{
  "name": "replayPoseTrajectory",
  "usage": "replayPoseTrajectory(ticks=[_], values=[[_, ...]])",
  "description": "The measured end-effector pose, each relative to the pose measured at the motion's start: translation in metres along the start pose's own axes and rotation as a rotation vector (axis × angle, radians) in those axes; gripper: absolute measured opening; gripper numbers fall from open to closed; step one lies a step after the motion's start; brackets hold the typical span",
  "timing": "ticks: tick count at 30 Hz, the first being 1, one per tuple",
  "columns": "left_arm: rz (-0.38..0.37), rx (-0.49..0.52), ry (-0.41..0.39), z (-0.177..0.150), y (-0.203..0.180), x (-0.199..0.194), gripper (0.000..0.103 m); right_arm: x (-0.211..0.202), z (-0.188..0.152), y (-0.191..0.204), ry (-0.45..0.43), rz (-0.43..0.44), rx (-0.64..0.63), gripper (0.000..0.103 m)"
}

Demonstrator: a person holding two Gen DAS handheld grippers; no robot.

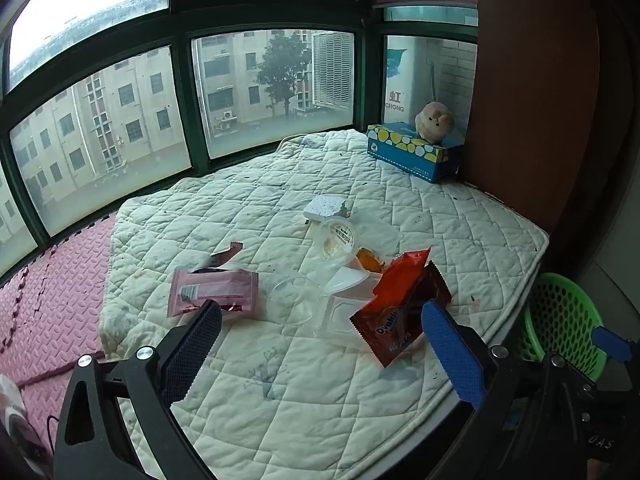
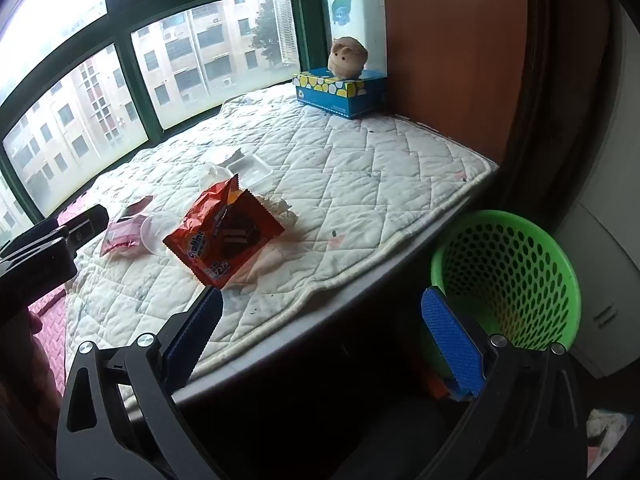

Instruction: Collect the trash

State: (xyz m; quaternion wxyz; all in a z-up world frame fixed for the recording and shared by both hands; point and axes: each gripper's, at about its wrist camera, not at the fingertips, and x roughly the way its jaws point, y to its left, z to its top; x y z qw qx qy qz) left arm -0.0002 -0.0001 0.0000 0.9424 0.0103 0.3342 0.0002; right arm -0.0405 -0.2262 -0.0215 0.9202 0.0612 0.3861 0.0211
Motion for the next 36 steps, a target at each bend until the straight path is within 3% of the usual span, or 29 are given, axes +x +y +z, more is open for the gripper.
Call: replayPoseTrajectory(ticks=[36], values=[[0.013,-0.015,-0.003,0.004,0.009,0.004,0.097,0.004,0.007,0.003,-0.01,0.007,-0.001,0.099]])
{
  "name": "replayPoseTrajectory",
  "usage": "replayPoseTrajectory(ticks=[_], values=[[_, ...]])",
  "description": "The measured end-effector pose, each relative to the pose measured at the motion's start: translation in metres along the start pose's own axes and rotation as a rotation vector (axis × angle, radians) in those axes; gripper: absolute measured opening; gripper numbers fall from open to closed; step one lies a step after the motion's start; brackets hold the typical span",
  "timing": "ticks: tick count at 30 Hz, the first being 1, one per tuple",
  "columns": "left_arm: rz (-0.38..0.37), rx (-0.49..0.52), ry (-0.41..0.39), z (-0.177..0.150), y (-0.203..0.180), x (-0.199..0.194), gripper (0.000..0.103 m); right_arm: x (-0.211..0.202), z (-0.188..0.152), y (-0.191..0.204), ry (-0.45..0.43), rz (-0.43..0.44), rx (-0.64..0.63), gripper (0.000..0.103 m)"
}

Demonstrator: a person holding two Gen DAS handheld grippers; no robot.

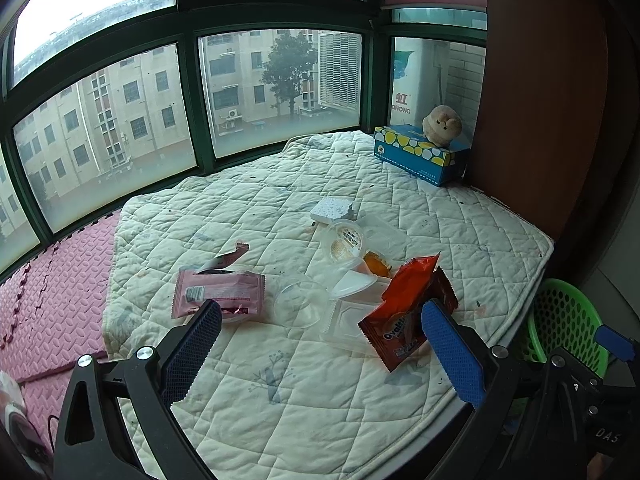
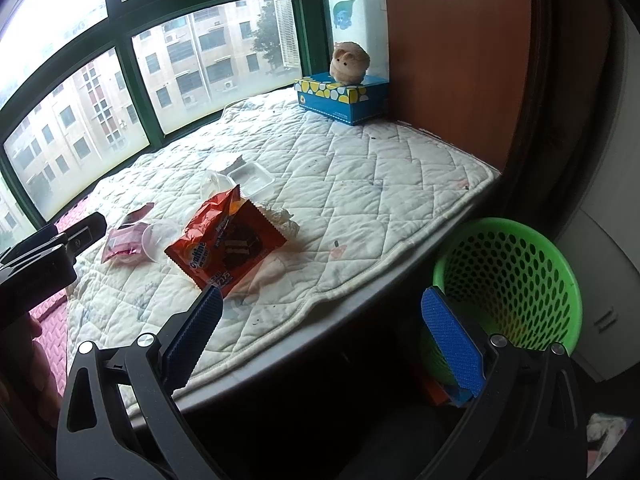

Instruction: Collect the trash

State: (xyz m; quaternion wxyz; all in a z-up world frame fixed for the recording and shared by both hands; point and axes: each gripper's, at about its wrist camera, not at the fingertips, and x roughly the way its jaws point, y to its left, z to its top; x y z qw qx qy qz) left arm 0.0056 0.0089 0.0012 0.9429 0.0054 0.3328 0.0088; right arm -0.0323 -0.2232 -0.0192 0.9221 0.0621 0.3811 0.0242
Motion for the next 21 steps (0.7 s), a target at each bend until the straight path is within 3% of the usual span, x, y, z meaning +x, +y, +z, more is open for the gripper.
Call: replayPoseTrajectory(ticks=[21], values=[[0.015,-0.012,-0.002,-0.0024,0.0026,-0.0014,0.097,0.0002,-0.0018,0.0013,-0.001,0.013,0.002,0.099]])
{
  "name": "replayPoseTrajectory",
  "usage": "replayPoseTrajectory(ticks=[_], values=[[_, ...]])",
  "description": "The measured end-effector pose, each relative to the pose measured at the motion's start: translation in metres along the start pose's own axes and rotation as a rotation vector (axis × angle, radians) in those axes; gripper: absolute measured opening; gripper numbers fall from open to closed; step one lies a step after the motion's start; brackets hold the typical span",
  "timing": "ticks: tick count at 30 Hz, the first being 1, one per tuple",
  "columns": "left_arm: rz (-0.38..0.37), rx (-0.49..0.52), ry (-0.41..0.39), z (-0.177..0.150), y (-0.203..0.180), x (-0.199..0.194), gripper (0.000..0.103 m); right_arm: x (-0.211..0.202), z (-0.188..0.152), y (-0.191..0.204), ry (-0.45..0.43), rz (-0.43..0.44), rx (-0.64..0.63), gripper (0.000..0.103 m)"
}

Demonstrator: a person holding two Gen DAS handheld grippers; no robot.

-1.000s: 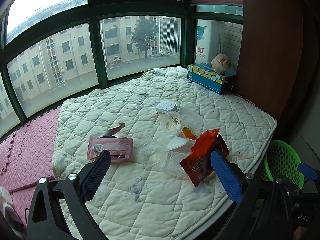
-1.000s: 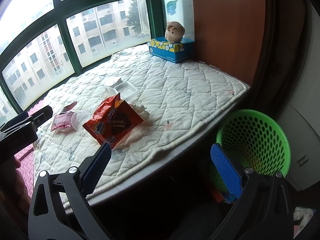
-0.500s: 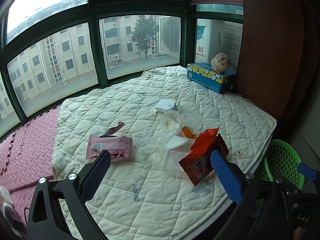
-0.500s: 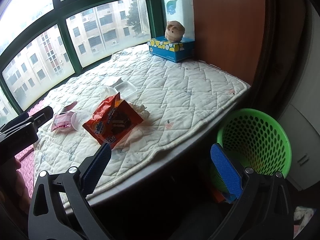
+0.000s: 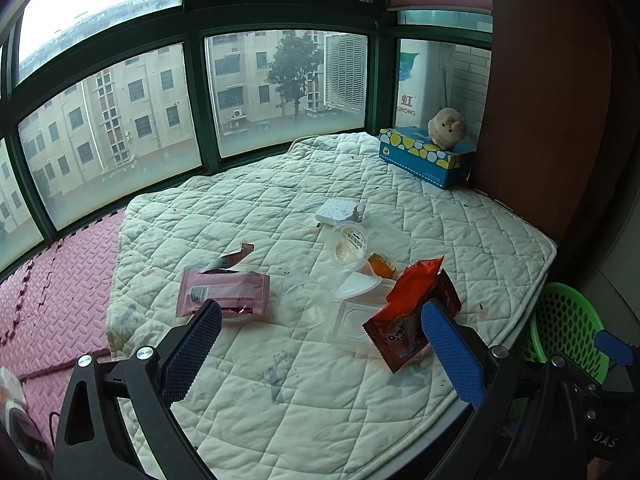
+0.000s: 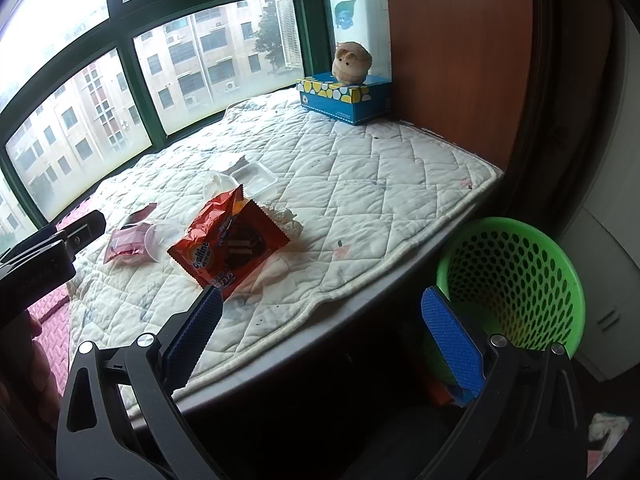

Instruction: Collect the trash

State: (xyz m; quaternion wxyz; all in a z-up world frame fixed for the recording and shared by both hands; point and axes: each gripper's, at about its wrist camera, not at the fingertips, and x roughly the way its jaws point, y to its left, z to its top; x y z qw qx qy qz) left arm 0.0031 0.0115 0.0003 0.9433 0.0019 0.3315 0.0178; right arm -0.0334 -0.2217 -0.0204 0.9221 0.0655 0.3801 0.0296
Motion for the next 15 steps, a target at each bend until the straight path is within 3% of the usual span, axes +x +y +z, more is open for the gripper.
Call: replayPoseTrajectory(ticks=[15], values=[[0.01,-0.01,0.013,0.0034,0.0002,0.0028,0.097,0.0014,0.0006,0.0008,0.003,0.006,0.005,0.099]])
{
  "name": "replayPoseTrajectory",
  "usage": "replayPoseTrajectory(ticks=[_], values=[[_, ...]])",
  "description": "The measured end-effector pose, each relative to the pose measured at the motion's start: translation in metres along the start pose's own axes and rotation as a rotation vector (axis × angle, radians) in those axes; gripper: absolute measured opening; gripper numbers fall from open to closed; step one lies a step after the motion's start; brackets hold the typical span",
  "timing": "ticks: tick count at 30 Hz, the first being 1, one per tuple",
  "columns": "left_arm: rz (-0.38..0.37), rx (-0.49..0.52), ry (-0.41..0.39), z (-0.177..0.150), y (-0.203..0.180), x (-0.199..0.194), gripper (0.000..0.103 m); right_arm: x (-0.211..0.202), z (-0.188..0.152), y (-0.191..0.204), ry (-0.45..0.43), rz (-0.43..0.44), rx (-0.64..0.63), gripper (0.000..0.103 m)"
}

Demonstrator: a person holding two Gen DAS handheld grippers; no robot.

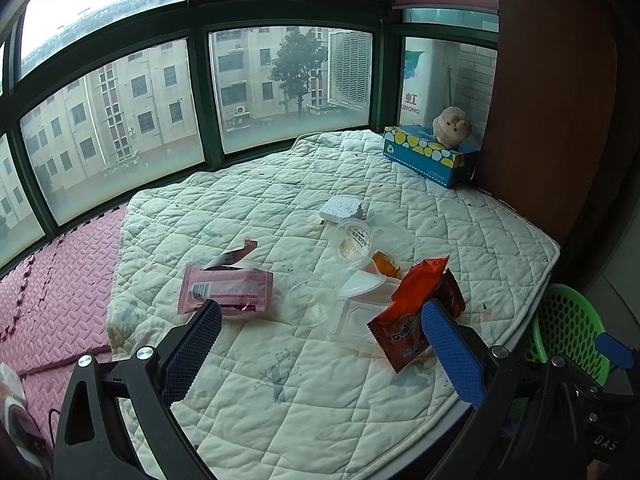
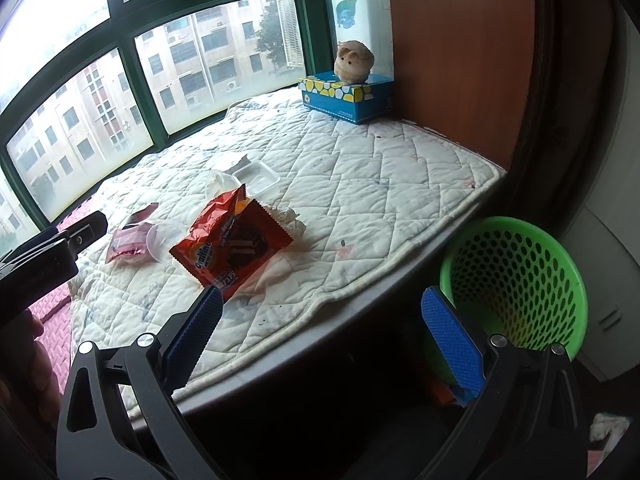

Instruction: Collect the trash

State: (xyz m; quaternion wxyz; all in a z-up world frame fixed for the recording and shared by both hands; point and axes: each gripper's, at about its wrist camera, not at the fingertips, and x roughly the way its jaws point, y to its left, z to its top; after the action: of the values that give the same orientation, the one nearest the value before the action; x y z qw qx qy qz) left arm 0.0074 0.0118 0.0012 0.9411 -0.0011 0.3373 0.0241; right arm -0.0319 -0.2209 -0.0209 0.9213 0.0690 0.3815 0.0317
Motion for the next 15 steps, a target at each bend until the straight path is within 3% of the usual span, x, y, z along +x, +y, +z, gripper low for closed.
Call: replayPoseTrajectory(ticks=[15], values=[[0.005,-0.005,0.009,0.0012,0.0022,0.0039,0.097,0.0057,0.0003,0.0019,0.01,0.01,0.0,0.098]])
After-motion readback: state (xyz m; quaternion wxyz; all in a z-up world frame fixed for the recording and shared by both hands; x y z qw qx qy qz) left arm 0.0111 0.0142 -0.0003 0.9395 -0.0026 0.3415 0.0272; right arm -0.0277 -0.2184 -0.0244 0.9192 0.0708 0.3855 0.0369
